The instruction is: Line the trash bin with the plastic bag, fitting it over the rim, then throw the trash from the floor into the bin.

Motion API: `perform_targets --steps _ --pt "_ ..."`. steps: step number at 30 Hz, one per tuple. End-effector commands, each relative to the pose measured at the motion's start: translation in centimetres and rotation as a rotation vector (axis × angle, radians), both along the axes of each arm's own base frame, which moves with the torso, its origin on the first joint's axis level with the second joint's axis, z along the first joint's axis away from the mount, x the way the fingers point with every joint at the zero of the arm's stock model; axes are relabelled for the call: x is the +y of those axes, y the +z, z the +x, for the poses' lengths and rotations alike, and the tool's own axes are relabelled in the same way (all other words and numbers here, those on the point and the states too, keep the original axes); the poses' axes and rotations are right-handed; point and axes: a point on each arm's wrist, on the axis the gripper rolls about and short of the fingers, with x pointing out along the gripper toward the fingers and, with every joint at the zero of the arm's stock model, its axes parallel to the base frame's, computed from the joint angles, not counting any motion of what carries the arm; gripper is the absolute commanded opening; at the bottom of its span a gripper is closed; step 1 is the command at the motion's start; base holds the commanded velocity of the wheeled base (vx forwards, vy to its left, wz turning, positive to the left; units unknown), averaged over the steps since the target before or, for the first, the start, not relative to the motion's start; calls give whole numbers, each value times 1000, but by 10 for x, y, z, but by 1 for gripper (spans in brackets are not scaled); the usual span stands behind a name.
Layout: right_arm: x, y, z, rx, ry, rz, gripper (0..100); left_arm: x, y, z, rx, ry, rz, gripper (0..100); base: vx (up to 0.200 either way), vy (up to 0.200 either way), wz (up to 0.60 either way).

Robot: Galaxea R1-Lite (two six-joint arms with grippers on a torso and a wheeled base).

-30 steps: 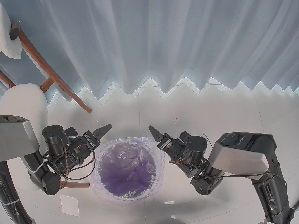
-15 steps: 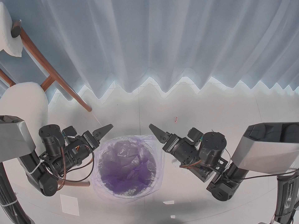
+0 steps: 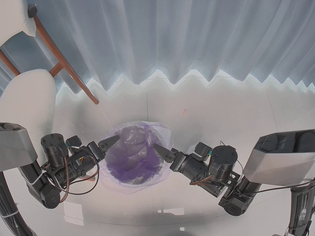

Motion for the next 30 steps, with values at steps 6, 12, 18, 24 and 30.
perform_targets --steps 6,12,18,24,30 --pt "-9 -33 19 49 -47 -17 100 1 -13 -5 16 -5 85 100 -67 0 0" --pt "-14 -36 28 46 -70 -13 100 13 -21 0 44 37 97 100 0 0 0" --pt "-14 -41 29 54 -72 -18 100 28 -26 7 45 83 129 100 0 0 0" --pt "-14 -46 30 61 -72 -23 100 29 -42 9 29 122 294 100 0 0 0" --pt "-12 -54 34 65 -73 -29 100 28 -53 11 33 177 419 100 0 0 0"
